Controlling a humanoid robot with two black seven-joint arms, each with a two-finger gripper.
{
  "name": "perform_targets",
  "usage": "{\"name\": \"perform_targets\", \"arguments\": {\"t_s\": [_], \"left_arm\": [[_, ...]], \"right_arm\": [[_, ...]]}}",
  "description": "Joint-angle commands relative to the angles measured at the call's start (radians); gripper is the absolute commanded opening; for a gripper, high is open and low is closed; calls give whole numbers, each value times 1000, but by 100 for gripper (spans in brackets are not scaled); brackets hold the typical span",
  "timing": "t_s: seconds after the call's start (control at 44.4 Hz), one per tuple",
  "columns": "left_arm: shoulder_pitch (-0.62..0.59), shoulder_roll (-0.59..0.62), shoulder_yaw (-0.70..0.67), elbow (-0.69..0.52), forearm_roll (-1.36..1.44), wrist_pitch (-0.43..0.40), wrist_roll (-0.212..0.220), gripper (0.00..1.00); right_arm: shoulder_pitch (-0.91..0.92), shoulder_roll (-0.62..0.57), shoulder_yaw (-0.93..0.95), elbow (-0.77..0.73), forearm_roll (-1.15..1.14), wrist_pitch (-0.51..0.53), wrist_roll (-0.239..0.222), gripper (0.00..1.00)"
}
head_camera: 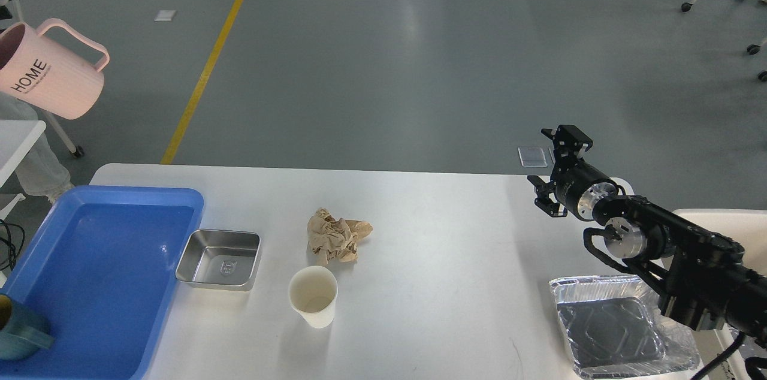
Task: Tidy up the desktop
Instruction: 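Lift the pink mug and lower it into the blue tray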
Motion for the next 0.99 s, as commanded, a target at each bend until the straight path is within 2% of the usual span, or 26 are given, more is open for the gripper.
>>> {"name": "perform_targets", "arguments": {"t_s": [0.0,0.113,0.383,0.608,0.766,0.968], "left_arm": [[11,15,21,1,0,-2,2,1],[28,16,91,7,0,19,3,1],[31,9,329,13,6,147,-9,1],[39,-40,551,12,18,263,-84,1],[67,-86,685,10,40,355,-185,1],[172,-123,714,10,43,429,-199,1]], "right_arm": [[-1,0,0,-2,0,0,0,100],[-1,0,0,-2,0,0,0,100],[-8,2,0,-3,0,0,0,100],[-7,14,0,-3,0,0,0,100],[-8,15,0,-6,-1,0,0,100],[-10,15,0,-12,-11,0,0,100]]}}
